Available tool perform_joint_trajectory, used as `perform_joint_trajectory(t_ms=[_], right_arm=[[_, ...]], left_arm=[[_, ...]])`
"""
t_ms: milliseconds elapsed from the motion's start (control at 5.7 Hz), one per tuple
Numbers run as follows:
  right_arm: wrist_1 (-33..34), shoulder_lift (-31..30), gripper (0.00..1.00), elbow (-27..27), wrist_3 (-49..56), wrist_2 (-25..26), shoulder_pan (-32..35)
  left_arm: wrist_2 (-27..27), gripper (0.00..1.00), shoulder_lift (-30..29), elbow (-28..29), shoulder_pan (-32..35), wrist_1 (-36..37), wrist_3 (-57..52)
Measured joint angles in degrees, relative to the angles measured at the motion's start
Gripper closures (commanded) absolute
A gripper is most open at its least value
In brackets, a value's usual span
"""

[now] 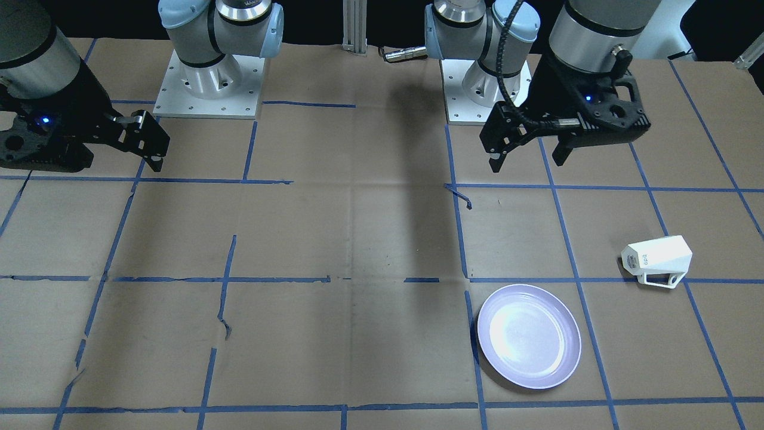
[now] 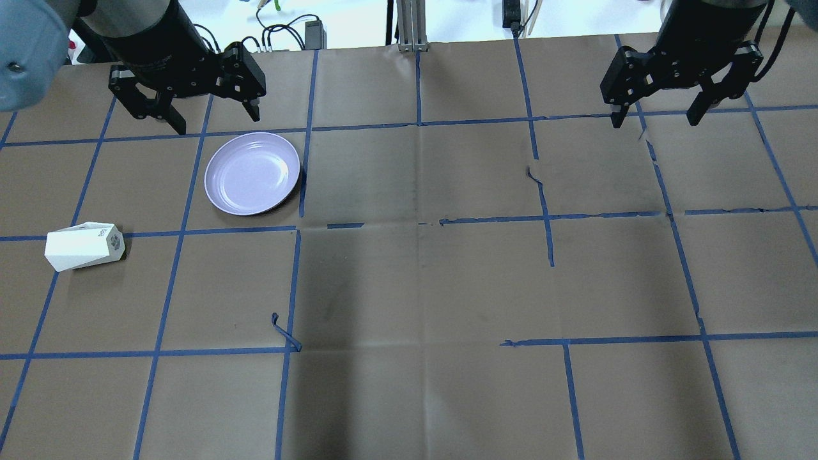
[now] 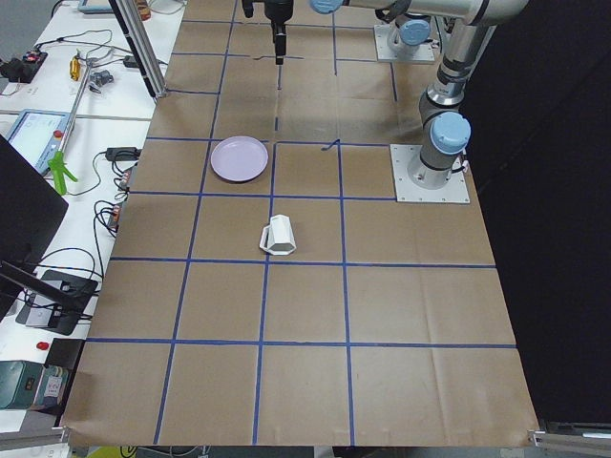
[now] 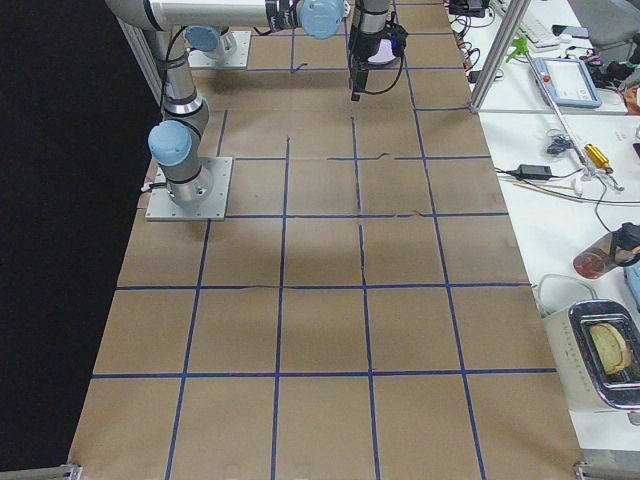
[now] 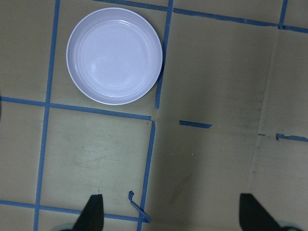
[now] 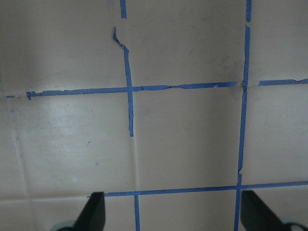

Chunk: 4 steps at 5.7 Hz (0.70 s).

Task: Flip cup and place on plate
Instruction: 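Move the left gripper down and toward the white mug lying on its side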

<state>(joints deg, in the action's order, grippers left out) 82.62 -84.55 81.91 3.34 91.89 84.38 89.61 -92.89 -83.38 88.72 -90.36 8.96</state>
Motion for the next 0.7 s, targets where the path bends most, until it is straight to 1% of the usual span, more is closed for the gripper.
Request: perform_joint_trajectory(t_ms=[175,351,526,702], right_arm=[[0.00,0.00,0.00,0.00,0.00,0.03,0.00],[0.00,0.00,0.00,0.00,0.00,0.04,0.00],[0.00,0.00,0.00,0.00,0.00,0.04,0.01],[0.00,0.00,0.00,0.00,0.00,0.04,0.00]], left_arm=[[-0.18,0.00,-0.07,0.16,-6.22,-0.38,-3.75],[-0.50,0.00,-0.57,0.61,-14.85,-0.45,-12.91],[-0.76,0.00,-2.19,1.30,-25.95,-0.45,-27.94],[-0.94,0.00,-4.29,1.78,-35.40,-0.23,-41.84]])
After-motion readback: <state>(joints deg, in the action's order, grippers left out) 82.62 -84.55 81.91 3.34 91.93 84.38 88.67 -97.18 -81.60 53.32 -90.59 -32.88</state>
